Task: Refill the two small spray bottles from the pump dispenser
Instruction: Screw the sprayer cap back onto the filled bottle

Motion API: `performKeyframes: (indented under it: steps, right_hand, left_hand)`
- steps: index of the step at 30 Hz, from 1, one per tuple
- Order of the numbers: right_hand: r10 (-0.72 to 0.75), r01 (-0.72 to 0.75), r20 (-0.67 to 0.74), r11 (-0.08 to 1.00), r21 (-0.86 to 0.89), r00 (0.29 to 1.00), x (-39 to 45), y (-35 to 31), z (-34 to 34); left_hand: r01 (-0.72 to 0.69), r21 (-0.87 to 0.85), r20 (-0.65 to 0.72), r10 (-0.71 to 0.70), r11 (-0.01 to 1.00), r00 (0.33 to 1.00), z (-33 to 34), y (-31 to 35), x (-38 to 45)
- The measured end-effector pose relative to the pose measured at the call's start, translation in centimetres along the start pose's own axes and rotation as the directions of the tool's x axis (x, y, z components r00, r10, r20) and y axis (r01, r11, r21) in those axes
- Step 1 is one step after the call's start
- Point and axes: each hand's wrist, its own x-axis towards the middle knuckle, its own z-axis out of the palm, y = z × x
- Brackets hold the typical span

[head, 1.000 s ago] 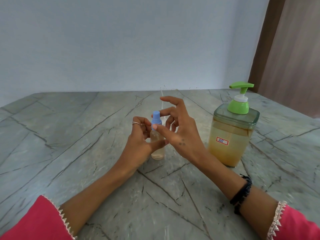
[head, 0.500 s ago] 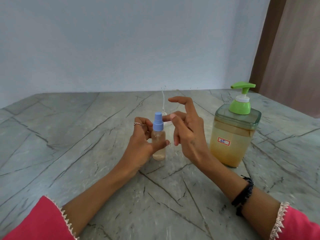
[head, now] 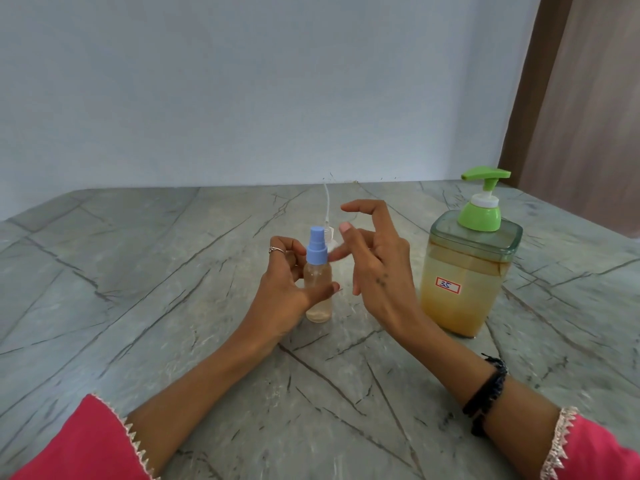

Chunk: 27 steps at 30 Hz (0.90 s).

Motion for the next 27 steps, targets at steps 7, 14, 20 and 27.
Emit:
performKeyframes:
  steps: [7, 14, 20, 27]
  right_hand:
    - [-0.072, 0.038, 0.194, 0.984, 0.171, 0.978, -0.14, -0.49, 0.22]
    - [0.010, -0.015, 0.171, 1.000, 0.027, 0.985, 0.37, -0.35, 0.56]
    - [0.018, -0.038, 0.241, 0.996, 0.080, 0.970, 0.05, -0.27, 0.52]
    - [0.040, -0.088, 0.243, 0.978, 0.190, 0.969, 0.47, -0.39, -0.07]
  left_hand:
    - [0.014, -0.058, 0.039, -0.012, 0.998, 0.999, -0.17, 0.39, -0.32]
    - [0.006, -0.024, 0.014, -0.005, 1.000, 1.000, -0.02, 0.54, -0.35]
    - [-0.005, -0.013, 0.021, 0.006, 1.000, 1.000, -0.04, 0.62, -0.33]
    - [0.027, -0.049, 0.010, -0.027, 0.998, 1.000, -0.18, 0.46, -0.22]
